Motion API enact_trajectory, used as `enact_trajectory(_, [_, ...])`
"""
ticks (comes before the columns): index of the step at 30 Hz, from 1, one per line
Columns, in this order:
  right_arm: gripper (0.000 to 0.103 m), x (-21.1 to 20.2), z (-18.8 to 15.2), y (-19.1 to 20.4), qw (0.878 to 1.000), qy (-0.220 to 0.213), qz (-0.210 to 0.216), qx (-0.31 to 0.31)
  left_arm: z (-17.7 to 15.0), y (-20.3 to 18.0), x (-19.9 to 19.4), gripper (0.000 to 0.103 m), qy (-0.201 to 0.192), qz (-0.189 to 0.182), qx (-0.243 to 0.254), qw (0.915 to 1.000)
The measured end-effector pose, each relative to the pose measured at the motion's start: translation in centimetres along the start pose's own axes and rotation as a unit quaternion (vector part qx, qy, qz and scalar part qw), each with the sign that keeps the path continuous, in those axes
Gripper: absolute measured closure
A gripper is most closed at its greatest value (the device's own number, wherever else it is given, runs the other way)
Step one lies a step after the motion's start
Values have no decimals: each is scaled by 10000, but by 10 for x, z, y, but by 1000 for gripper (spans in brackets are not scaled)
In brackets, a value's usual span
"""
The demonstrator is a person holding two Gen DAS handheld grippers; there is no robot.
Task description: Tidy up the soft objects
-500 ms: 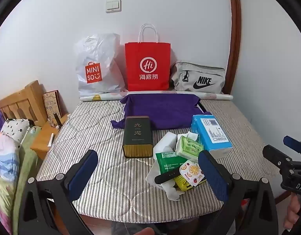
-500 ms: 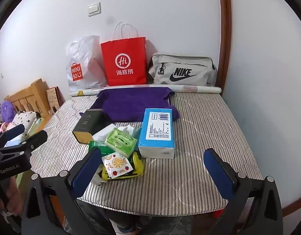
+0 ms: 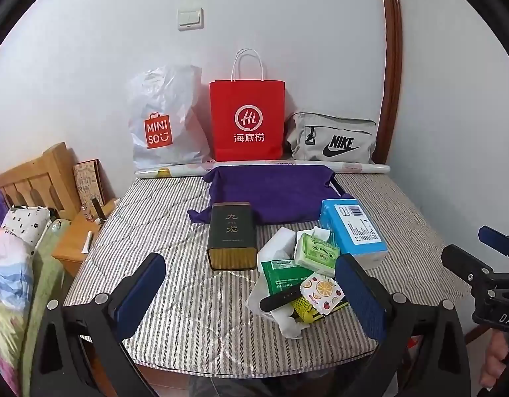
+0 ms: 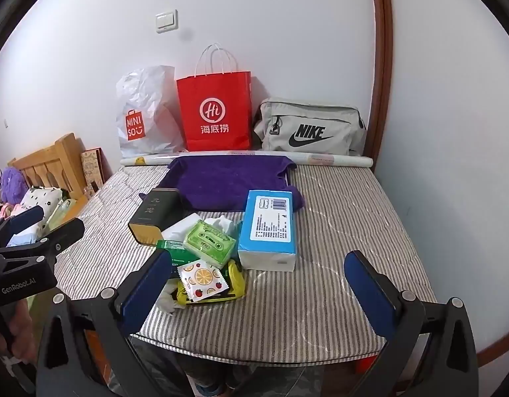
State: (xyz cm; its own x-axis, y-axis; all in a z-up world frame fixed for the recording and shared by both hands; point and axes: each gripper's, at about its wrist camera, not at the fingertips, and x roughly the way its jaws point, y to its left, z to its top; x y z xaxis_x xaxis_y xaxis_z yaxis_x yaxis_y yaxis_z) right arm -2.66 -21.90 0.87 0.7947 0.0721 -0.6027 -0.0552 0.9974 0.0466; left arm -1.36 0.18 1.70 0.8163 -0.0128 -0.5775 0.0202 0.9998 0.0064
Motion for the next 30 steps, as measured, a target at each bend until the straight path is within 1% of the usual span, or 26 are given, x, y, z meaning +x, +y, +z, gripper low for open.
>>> enact_trajectory(11, [1, -3, -1, 5, 10000, -52, 31, -51, -5, 1, -1, 0, -22, 18, -7, 10000])
enact_trajectory(30, [1, -6, -2, 6, 9999, -93, 51, -66, -1, 4, -5, 0, -38, 42, -23, 10000])
